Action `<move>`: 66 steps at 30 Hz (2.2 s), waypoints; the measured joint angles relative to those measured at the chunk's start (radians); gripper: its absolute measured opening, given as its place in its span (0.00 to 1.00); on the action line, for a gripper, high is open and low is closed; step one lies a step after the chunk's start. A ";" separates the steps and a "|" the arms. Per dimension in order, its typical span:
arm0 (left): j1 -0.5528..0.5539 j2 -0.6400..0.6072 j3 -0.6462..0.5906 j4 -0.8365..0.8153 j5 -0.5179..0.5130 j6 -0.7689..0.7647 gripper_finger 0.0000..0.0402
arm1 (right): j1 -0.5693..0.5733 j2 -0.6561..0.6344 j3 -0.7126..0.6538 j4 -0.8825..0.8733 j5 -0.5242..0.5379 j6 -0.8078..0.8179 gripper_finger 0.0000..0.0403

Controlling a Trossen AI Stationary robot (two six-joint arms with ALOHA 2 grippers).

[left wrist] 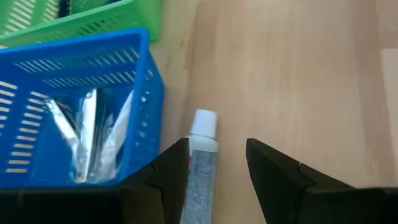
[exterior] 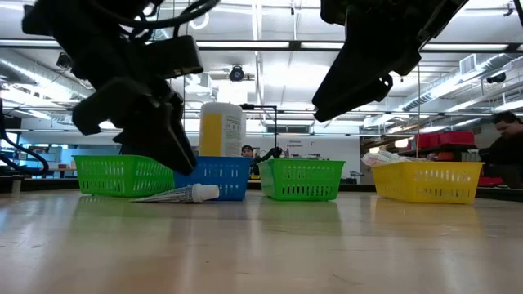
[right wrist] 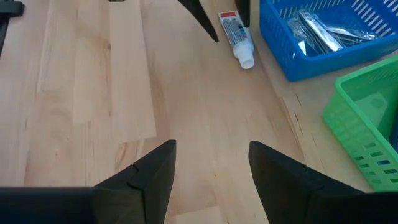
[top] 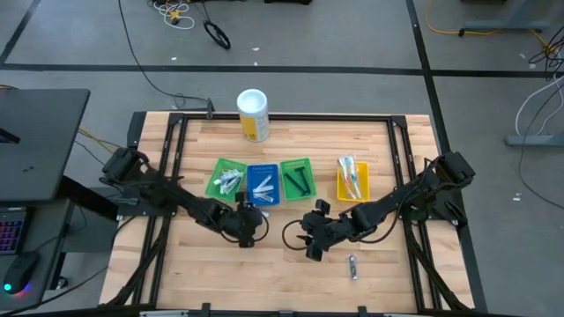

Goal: Pick & Place Travel size toiletries
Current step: Put the purple and white toothpaste into the left green bin

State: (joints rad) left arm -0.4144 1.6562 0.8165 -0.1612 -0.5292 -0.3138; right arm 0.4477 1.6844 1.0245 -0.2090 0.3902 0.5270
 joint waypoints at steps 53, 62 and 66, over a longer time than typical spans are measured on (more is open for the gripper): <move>0.109 0.048 -0.001 -0.006 0.234 0.086 0.22 | 0.000 0.000 0.000 0.011 -0.003 -0.003 0.53; 0.108 0.046 -0.001 -0.005 0.227 0.036 0.13 | 0.000 0.000 0.000 0.011 -0.010 -0.003 0.53; 0.108 0.037 -0.001 -0.012 0.233 -0.012 0.13 | 0.000 0.000 0.000 0.011 -0.010 -0.003 0.53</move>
State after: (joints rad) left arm -0.3069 1.6936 0.8158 -0.1734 -0.2957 -0.3253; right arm 0.4477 1.6840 1.0241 -0.1978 0.3801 0.5240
